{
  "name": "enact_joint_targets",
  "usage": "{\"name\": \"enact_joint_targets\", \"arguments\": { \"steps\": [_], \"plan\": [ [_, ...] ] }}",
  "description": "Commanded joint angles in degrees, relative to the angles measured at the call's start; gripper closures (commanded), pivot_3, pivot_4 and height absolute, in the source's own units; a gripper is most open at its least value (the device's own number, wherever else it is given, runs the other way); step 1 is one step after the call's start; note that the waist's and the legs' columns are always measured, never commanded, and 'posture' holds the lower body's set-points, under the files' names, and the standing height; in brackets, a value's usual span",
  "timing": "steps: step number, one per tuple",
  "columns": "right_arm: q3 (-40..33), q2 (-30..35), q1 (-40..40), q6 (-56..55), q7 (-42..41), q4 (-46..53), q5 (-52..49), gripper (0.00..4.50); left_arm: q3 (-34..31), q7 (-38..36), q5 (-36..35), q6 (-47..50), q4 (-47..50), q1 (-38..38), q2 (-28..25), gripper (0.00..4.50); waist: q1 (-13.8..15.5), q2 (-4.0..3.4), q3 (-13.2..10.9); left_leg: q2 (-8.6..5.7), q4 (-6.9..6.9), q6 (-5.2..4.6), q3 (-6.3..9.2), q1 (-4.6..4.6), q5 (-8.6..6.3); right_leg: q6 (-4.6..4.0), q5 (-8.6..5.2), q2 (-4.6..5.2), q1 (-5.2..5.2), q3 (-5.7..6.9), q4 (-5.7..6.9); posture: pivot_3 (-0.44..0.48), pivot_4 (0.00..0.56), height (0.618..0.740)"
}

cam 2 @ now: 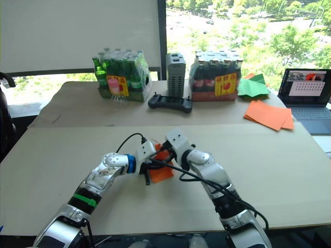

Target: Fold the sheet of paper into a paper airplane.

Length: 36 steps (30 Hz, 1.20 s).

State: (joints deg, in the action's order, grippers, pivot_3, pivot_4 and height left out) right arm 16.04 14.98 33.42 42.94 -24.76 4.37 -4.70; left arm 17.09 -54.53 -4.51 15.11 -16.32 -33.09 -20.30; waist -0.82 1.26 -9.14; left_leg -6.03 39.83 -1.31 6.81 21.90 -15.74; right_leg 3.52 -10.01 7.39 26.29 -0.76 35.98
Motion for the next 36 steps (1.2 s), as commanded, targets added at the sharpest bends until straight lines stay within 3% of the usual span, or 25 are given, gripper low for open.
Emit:
{"name": "enact_joint_targets", "arguments": {
  "steps": [1,5,16,24,32,36],
  "plan": [
    [-4.8,-0.2,1.5,-3.4,0.1,5.0,-1.6,4.46,0.0,-0.3,0.5,-0.3,1.4,0.6,-0.6,4.50,0.0,0.00,0.0,0.00,0.00,0.00,0.00,0.00,0.00,0.00,0.00,0.00,0.00,0.00,0.00,0.000,0.150,0.699],
    [-7.9,-0.3,3.0,-1.3,-6.2,12.8,-9.4,4.46,0.4,-0.4,0.8,-0.4,1.3,0.4,-0.8,4.50,-0.3,0.00,0.0,0.01,-0.01,-0.01,0.00,0.00,-0.01,0.00,0.00,-0.01,0.00,0.00,0.01,0.000,0.150,0.699],
    [-5.2,9.3,-1.9,6.0,-11.5,21.4,-12.1,4.46,-1.6,0.5,-0.2,0.5,1.3,-0.2,-1.5,4.50,0.0,0.00,0.0,0.00,0.03,-0.04,0.02,0.02,-0.03,0.00,0.00,0.00,-0.02,0.01,0.00,0.000,0.150,0.699],
    [-5.2,9.5,-3.5,7.3,-9.9,22.9,-12.4,4.46,-5.1,0.2,-2.3,2.6,2.2,-3.1,-2.0,4.50,0.0,0.00,0.0,0.02,0.04,-0.03,-0.01,-0.01,-0.02,0.00,0.00,0.00,-0.01,0.02,0.05,0.000,0.150,0.699],
    [-8.7,7.4,-2.5,7.5,-10.0,23.1,-16.9,4.46,-5.7,0.1,-3.5,2.9,0.5,-5.9,0.0,4.50,0.1,0.00,0.0,0.01,0.07,-0.03,0.01,0.06,-0.02,0.01,0.01,0.01,-0.01,0.02,-0.01,0.000,0.150,0.699],
    [-6.3,8.2,-2.0,6.2,-9.4,20.7,-14.8,4.46,-4.7,0.2,-2.2,1.2,-2.5,-6.3,1.2,4.50,0.0,0.00,0.0,0.01,0.06,-0.03,0.00,0.04,-0.02,0.01,0.01,0.00,-0.01,0.02,0.01,0.000,0.150,0.699]
  ]
}}
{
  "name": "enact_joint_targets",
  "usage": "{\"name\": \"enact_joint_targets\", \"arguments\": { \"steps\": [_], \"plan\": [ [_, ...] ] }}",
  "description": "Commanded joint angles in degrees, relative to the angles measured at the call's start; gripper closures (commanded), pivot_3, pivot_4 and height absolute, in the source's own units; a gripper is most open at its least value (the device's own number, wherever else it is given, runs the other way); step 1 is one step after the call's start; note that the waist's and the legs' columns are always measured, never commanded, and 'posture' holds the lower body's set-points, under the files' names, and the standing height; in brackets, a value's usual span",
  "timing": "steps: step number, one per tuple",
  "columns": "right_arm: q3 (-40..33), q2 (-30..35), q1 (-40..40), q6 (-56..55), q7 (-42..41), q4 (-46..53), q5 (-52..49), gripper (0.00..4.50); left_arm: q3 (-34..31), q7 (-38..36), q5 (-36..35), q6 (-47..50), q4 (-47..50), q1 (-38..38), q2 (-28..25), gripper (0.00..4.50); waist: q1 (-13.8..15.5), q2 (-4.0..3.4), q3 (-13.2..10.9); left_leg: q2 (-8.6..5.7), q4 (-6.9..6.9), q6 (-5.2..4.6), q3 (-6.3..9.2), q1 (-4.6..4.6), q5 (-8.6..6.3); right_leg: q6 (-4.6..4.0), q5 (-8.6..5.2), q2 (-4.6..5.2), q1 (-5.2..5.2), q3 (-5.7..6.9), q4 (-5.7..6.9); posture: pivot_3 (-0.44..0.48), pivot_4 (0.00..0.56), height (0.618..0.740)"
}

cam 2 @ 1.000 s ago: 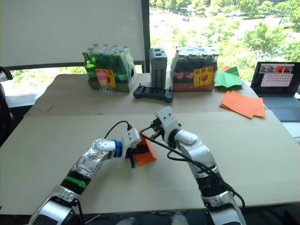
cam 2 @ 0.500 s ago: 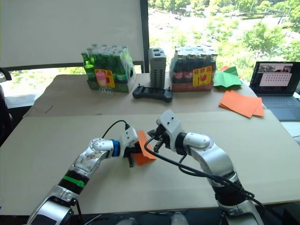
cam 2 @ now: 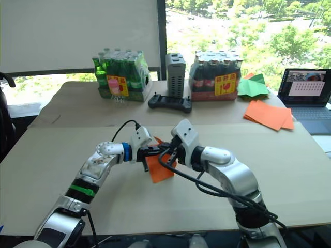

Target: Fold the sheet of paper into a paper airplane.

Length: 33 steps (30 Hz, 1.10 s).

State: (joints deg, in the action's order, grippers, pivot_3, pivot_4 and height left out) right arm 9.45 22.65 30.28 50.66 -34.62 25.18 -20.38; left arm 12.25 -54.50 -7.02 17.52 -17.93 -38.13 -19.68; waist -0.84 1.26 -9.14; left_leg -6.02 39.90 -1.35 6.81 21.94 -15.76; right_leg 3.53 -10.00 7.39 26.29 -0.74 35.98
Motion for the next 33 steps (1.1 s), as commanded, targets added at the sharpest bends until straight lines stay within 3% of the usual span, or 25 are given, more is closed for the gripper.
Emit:
{"name": "enact_joint_targets", "arguments": {
  "steps": [1,12,18,28,33],
  "plan": [
    [1.3,0.7,1.4,-1.8,1.0,-1.3,1.9,4.46,0.2,0.3,0.4,-1.4,-1.3,-1.5,0.9,4.50,-0.1,0.00,0.0,0.00,0.00,0.00,-0.01,-0.01,0.00,0.00,0.00,0.00,0.00,0.00,0.01,0.000,0.150,0.699],
    [3.8,-1.3,4.8,-3.9,6.4,-17.3,10.2,4.46,1.2,-0.3,1.8,-2.1,0.4,0.7,-0.4,4.50,-0.1,0.00,0.0,-0.01,0.02,0.09,-0.03,0.02,0.05,-0.02,0.01,0.00,0.03,-0.02,0.03,0.000,0.150,0.699],
    [5.8,-0.7,2.3,-4.6,6.4,-19.7,13.0,4.46,2.4,-0.3,4.8,-3.9,1.6,6.0,-5.3,4.50,-0.3,0.00,0.0,0.02,-0.01,0.22,-0.10,-0.01,0.12,-0.02,0.01,0.00,0.06,-0.07,0.04,0.000,0.150,0.699],
    [6.3,-1.7,0.3,-6.4,7.0,-23.5,15.9,4.46,3.0,0.3,5.5,-3.4,2.7,8.0,-5.7,4.50,0.0,-0.01,0.0,0.01,0.01,0.01,-0.09,-0.21,0.01,-0.03,0.03,0.00,-0.10,-0.06,0.09,0.000,0.150,0.699],
    [4.7,-2.8,1.0,-8.5,7.4,-26.0,16.0,2.86,3.2,0.4,5.5,-2.8,3.5,8.4,-5.4,4.50,0.0,0.00,0.0,0.01,0.02,0.01,-0.11,-0.30,0.01,-0.03,0.03,0.00,-0.17,-0.07,0.11,0.000,0.150,0.699]
  ]
}}
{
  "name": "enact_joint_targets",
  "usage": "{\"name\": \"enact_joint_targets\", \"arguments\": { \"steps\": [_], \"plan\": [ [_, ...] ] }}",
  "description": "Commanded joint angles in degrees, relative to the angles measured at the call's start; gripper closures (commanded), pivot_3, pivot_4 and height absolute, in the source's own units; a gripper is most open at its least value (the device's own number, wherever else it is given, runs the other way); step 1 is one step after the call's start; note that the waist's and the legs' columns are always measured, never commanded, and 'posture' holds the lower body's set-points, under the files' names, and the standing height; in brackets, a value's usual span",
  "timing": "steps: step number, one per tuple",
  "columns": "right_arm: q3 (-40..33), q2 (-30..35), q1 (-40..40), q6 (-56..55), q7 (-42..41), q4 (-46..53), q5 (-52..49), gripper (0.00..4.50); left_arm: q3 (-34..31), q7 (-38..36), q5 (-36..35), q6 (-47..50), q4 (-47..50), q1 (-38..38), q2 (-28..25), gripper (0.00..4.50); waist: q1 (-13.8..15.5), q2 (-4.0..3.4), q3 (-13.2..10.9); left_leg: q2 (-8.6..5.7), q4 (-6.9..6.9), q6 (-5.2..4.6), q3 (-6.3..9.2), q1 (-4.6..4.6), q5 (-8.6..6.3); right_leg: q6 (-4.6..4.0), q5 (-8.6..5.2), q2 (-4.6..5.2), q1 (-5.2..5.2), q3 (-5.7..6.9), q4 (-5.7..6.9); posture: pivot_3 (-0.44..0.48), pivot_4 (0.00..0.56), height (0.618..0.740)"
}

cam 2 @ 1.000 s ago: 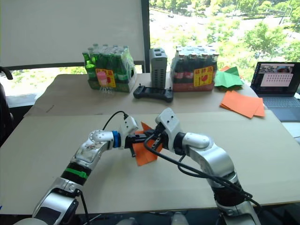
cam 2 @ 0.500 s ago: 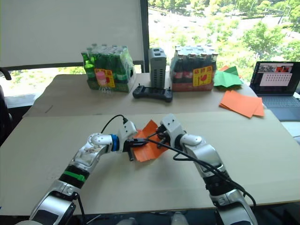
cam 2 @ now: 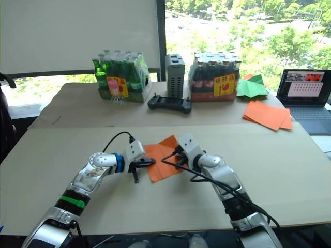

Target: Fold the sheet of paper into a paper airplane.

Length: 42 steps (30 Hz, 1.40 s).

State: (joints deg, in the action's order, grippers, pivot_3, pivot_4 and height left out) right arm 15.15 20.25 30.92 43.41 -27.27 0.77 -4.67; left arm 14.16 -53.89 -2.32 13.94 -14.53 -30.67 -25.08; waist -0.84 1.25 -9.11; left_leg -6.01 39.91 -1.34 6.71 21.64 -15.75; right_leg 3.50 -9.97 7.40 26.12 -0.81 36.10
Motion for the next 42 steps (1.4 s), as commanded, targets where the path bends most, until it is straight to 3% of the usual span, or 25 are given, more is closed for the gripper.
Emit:
{"name": "enact_joint_targets", "arguments": {
  "steps": [1,4,16,17,24,33,42],
  "plan": [
    [-2.0,-1.0,1.1,-2.7,0.4,-2.3,0.0,2.54,1.3,-0.1,0.8,0.8,0.1,0.9,0.1,4.50,0.0,0.00,0.0,0.00,0.00,0.00,0.00,0.00,0.00,0.00,0.00,0.00,-0.01,0.00,0.00,0.000,0.150,0.699],
    [-5.7,-3.5,3.5,-5.7,2.3,-5.1,-1.0,1.52,1.4,0.0,1.1,0.5,-0.2,0.7,0.1,4.50,-0.1,0.00,0.0,0.00,0.00,0.01,-0.01,-0.02,0.00,0.00,0.00,0.00,-0.01,-0.01,0.01,0.000,0.150,0.699],
    [-7.1,-7.8,11.5,-17.4,-0.7,-21.8,-0.3,1.52,1.5,0.1,0.9,0.5,-0.2,0.2,0.4,4.50,-0.2,0.00,0.0,-0.01,-0.02,0.02,-0.02,0.01,0.01,-0.02,0.01,0.00,0.04,-0.01,0.02,0.000,0.150,0.699],
    [-7.0,-7.7,11.9,-18.1,-1.1,-23.1,-0.1,2.02,1.4,0.1,0.9,0.6,0.1,0.3,0.3,4.50,-0.2,0.00,0.0,-0.01,-0.02,0.02,-0.02,0.02,0.01,-0.02,0.01,0.00,0.04,-0.01,0.01,0.000,0.150,0.699],
    [-6.1,-5.7,9.9,-20.0,-5.9,-21.0,0.2,4.36,0.5,-0.7,0.5,0.7,0.6,0.2,-1.2,4.50,-0.4,0.00,0.0,0.00,-0.02,0.02,-0.02,0.03,0.01,-0.03,0.01,0.00,0.08,-0.02,0.02,0.000,0.150,0.699],
    [0.0,-1.3,-1.2,-18.7,-10.9,0.3,2.2,4.44,-3.8,-5.1,-4.5,2.8,2.7,-0.7,-5.4,4.50,-1.3,-0.01,0.0,0.02,-0.04,0.01,-0.01,0.11,0.00,-0.02,0.01,-0.02,0.16,-0.01,0.04,0.000,0.150,0.699],
    [7.9,2.5,-6.4,-17.4,-8.2,11.2,11.9,4.44,-6.5,-11.2,-9.9,6.6,5.7,-0.7,-9.9,4.50,-1.4,-0.01,0.0,0.02,-0.03,0.01,0.00,0.15,0.00,-0.01,0.00,-0.02,0.17,0.01,0.01,0.000,0.150,0.699]
  ]
}}
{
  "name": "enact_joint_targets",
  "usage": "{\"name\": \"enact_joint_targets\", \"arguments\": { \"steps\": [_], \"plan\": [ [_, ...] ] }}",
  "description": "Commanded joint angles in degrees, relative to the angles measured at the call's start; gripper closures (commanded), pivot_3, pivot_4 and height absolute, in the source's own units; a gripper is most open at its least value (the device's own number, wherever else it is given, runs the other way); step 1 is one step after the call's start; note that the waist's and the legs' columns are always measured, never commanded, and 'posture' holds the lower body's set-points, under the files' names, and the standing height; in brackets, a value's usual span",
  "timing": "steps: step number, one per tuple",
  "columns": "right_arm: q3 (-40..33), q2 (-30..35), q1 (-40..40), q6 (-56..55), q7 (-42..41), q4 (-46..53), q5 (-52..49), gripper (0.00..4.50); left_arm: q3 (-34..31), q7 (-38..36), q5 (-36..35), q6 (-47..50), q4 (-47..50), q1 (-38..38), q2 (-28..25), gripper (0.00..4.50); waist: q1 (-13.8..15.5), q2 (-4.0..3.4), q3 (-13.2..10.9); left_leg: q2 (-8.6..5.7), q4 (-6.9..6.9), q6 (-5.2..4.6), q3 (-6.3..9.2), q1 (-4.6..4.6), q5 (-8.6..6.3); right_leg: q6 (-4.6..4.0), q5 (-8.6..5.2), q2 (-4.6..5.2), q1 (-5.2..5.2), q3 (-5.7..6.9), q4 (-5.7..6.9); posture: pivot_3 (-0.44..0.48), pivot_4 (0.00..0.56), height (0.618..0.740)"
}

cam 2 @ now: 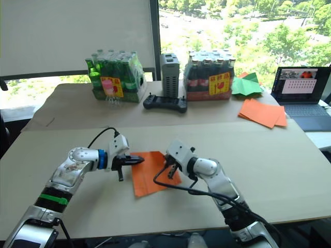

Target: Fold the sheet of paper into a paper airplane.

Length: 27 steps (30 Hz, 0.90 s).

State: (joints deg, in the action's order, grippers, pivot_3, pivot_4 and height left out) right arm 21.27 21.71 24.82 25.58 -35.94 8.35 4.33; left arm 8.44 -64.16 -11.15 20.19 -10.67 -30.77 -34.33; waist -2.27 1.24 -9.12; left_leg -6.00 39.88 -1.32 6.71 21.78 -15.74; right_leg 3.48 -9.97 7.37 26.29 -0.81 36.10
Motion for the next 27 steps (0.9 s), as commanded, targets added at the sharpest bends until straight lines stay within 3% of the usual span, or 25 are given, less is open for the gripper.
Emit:
{"name": "enact_joint_targets", "arguments": {
  "steps": [1,13,21,27],
  "plan": [
    [2.4,1.3,-0.5,0.7,0.4,4.0,3.7,4.44,-0.7,-1.0,-1.0,0.3,1.7,-0.6,-0.7,4.50,0.1,0.00,0.0,0.00,0.00,0.00,0.00,0.00,0.00,0.00,0.00,0.00,-0.01,0.00,0.00,0.000,0.150,0.699],
    [7.4,0.5,-2.8,12.5,2.8,9.9,12.9,4.44,0.8,1.4,1.3,-0.8,2.0,-1.4,0.0,4.50,0.6,0.00,0.0,0.00,0.01,0.00,-0.01,0.00,0.00,0.00,0.00,0.00,-0.01,0.00,0.00,0.000,0.150,0.699],
    [8.9,-2.1,-3.0,20.3,3.4,11.9,14.6,4.44,0.0,1.5,0.6,0.9,3.2,-7.7,0.1,4.50,1.4,0.01,0.0,0.00,0.04,0.01,-0.01,-0.03,0.01,0.00,0.00,0.00,-0.05,0.01,0.01,0.000,0.150,0.699],
    [9.9,-2.8,-2.9,21.9,3.3,12.1,15.0,4.44,3.2,1.9,0.7,3.3,5.2,-11.4,3.9,4.50,1.2,0.01,0.0,0.00,0.05,0.03,-0.02,-0.05,0.02,0.00,0.00,-0.01,-0.07,0.00,0.03,0.000,0.150,0.699]
  ]
}}
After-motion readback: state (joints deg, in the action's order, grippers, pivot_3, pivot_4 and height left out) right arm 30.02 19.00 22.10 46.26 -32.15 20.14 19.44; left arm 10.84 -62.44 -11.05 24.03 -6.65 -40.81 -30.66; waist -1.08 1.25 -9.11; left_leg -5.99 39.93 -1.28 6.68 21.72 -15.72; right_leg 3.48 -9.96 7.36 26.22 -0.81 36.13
